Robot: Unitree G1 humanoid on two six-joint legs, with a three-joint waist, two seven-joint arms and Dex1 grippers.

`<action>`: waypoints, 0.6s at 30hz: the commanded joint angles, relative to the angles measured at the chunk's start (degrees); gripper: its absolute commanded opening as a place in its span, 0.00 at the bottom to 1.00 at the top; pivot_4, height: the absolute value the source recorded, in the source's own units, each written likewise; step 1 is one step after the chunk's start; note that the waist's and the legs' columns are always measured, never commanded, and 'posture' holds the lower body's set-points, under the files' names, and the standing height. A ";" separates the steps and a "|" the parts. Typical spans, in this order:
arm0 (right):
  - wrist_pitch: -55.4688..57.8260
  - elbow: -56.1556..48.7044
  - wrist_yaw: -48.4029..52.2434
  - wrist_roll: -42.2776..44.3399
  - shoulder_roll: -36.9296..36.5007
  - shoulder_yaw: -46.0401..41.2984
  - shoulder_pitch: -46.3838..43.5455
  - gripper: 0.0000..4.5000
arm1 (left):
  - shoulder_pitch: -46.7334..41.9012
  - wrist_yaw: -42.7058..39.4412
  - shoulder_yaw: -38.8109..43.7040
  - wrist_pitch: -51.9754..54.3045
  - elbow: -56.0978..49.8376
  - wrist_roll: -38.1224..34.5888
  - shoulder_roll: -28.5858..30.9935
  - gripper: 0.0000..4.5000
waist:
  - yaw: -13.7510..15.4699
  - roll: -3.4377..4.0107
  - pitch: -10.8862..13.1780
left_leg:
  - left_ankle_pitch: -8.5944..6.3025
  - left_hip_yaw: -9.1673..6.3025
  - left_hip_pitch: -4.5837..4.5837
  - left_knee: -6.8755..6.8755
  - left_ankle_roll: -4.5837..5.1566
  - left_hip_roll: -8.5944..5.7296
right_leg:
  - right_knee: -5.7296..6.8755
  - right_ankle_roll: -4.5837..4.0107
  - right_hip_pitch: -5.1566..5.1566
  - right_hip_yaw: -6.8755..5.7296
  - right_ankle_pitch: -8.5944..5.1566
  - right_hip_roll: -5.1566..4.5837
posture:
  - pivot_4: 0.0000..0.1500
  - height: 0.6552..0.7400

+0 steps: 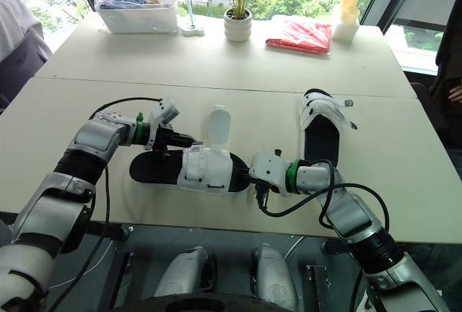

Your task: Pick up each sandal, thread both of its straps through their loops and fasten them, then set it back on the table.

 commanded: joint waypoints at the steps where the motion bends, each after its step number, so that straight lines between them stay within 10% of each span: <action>1: 4.13 5.30 0.95 -3.96 -1.25 5.04 4.35 0.00 | -6.68 -1.26 7.70 9.91 1.36 -6.18 0.60 0.06 | -0.02 -0.08 -0.01 | 0.00 0.00 -0.16 0.06 0.00 0.00 | 0.06 0.01 -0.12 -0.02 0.01 0.00 | 1.00 0.81; 10: 4.43 4.44 0.05 -4.07 -1.17 5.24 5.22 0.00 | -16.84 1.58 12.58 37.55 6.82 -12.59 -2.02 0.96 | -0.06 -0.13 -0.05 | -0.01 -0.03 -0.48 0.26 0.04 0.00 | 0.17 0.06 -0.33 -0.10 0.02 0.00 | 1.00 0.81; 18: 3.80 4.93 -0.19 -4.23 -1.05 5.35 5.28 0.00 | -25.85 28.79 32.78 41.02 30.36 -14.84 -8.24 0.96 | -0.08 -0.24 -0.10 | -0.01 -0.04 -0.45 0.29 0.06 -0.01 | 0.23 0.60 -0.32 -0.15 0.20 0.03 | 1.00 0.81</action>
